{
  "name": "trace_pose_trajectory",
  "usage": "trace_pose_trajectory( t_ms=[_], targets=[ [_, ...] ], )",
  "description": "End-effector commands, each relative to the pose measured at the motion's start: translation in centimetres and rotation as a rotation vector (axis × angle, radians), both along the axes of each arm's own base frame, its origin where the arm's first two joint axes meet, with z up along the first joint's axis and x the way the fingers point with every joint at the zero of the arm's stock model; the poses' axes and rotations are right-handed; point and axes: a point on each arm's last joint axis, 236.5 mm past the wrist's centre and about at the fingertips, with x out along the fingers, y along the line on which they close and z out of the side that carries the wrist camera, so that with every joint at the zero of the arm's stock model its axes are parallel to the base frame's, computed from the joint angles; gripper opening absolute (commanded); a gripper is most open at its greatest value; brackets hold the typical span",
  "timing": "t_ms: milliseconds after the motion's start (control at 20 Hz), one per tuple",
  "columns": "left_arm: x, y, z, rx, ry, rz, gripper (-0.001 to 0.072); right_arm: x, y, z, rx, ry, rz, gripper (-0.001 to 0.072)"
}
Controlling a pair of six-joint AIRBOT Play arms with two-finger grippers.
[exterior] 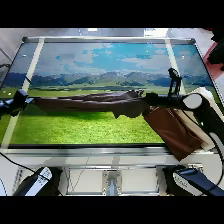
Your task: Fold the shirts.
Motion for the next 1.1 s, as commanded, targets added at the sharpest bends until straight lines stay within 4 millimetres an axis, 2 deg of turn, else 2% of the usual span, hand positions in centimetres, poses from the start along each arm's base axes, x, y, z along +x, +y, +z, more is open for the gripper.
trace_pose_trajectory(
  t_ms=[0, 100, 200, 350, 450, 550, 700, 750, 800, 850, 900, 950, 1050],
  targets=[
    [2.7, -0.6, -3.4, 0.088, 0.073, -0.036, 0.0016, 6.5, 0.1, -1.1, -0.038, -0.033, -0.003, 0.0024],
    [3.5, 0.3, -5.8, 0.114, 0.142, -0.016, 0.0016, 9.2, 0.4, -3.7, -0.046, 0.006, -0.001, 0.0024],
    [4.1, 1.9, -7.2, 0.138, 0.173, 0.038, 0.0016, 10.7, 0.5, -7.5, -0.056, 0.071, -0.004, 0.0024],
    [4.1, 2.8, -8.7, 0.171, 0.215, 0.037, 0.0016, 10.9, 0.3, -13.3, -0.065, 0.184, -0.031, 0.0024],
    [4.0, 2.8, -9.6, 0.17, 0.235, 0.03, 0.0016, 10.9, 0.1, -15.8, -0.063, 0.228, -0.052, 0.0024],
    [4.0, 2.8, -10.1, 0.167, 0.243, 0.03, 0.0017, 10.8, 0.1, -17.0, -0.067, 0.246, -0.056, 0.0024],
    [4.3, 2.5, -9.9, 0.175, 0.224, -0.001, 0.0029, 10.8, 0.1, -17.2, -0.065, 0.251, -0.057, 0.0026],
    [4.6, 2.3, -9.6, 0.17, 0.21, -0.01, 0.0134, 10.8, 0.3, -17.1, -0.053, 0.253, -0.061, 0.0027],
    [4.9, 2.1, -9.3, 0.164, 0.198, -0.013, 0.0392, 10.9, 0.5, -16.9, -0.038, 0.254, -0.066, 0.0028],
    [5.2, 2.0, -8.8, 0.154, 0.188, -0.012, 0.0535, 11.0, 0.6, -16.4, -0.03, 0.246, -0.069, 0.0033],
    [5.6, 2.0, -8.1, 0.152, 0.179, -0.017, 0.0545, 11.2, 0.6, -15.6, -0.031, 0.232, -0.062, 0.0044],
    [5.9, 1.9, -7.2, 0.152, 0.17, -0.024, 0.0545, 11.4, 0.8, -14.0, -0.03, 0.207, -0.05, 0.0091],
    [7.0, 1.7, -4.1, 0.147, 0.127, -0.04, 0.0546, 11.9, 0.9, -9.5, -0.047, 0.126, -0.004, 0.0238]
  ],
)
